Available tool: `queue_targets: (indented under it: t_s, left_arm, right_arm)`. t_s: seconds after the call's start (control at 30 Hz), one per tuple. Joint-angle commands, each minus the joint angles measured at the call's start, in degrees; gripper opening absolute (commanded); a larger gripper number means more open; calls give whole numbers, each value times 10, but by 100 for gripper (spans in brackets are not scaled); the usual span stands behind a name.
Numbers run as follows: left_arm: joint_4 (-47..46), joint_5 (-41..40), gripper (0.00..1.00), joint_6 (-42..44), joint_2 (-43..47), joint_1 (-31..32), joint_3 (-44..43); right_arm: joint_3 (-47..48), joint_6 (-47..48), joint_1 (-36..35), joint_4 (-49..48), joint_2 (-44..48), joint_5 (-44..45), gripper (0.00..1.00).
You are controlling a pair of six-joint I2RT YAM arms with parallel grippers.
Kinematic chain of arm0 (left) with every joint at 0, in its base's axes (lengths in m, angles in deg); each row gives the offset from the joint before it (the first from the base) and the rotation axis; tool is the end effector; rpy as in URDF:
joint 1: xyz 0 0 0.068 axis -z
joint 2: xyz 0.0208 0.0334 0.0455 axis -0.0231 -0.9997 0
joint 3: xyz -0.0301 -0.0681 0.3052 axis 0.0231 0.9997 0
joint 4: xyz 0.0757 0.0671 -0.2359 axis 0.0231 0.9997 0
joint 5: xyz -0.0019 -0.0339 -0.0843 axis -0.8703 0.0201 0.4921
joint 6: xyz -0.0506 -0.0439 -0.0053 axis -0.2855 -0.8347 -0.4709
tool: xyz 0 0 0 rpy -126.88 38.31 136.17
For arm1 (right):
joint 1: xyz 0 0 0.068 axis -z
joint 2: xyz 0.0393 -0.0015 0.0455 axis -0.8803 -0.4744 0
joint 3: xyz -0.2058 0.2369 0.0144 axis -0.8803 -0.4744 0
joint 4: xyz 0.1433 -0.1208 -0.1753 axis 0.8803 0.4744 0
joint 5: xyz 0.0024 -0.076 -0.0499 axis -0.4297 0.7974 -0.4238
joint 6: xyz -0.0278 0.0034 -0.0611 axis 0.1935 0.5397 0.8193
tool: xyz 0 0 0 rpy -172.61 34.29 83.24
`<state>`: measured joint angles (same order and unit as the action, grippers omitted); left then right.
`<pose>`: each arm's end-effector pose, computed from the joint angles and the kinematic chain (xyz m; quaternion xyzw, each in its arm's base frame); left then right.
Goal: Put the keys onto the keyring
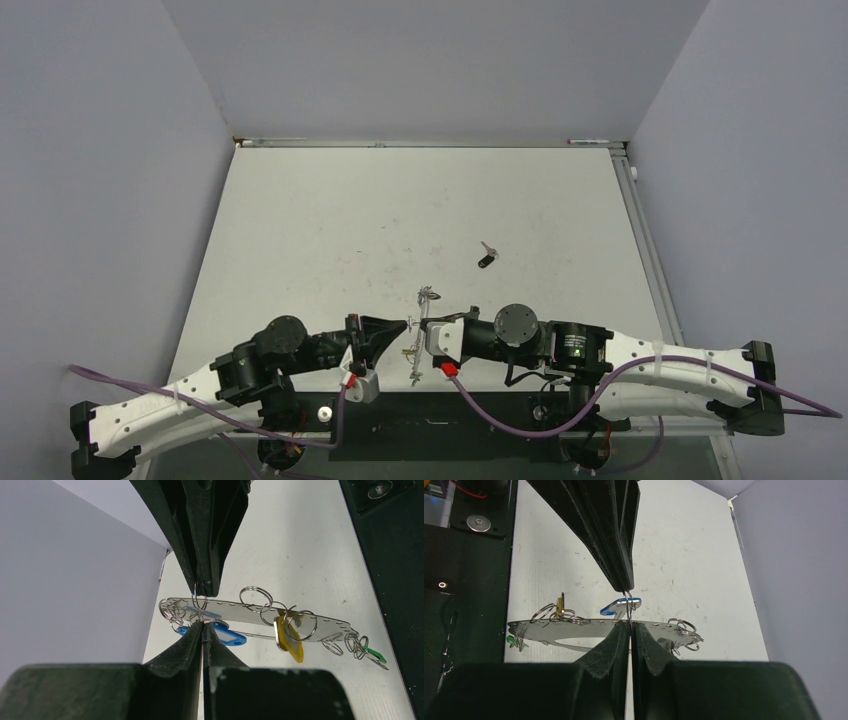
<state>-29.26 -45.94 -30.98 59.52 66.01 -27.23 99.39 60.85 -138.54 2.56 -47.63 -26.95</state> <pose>0.0321 -0.1042 0.2967 0.6472 0.3329 -0.1878 0.6596 0.0422 0.1880 0.3432 -0.6422 0.4723 0.2548 0.5473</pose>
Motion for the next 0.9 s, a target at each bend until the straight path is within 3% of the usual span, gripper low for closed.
queue_targets:
  t_s: [0.0, 0.17, 0.27, 0.37, 0.5, 0.87]
  left_arm:
    - [-17, -1, 0, -10, 10, -3, 2]
    - [-27, 0, 41, -16, 17, -2, 9]
    - [-38, 2, 53, -23, 26, -5, 14]
    - [-63, 18, 53, -42, 37, -16, 18]
    - [-99, 62, 40, -85, 45, -48, 23]
    - [-124, 176, 37, -163, 19, -99, 18]
  right_arm:
    - [36, -9, 3, -42, 13, 0, 5]
    - [38, -10, 3, -41, 12, 1, 5]
    - [37, -11, 3, -41, 13, 2, 5]
    - [36, -11, 2, -42, 14, -1, 5]
    - [27, -11, 2, -52, 20, -18, 5]
    - [25, -12, 0, -62, 27, -63, 5]
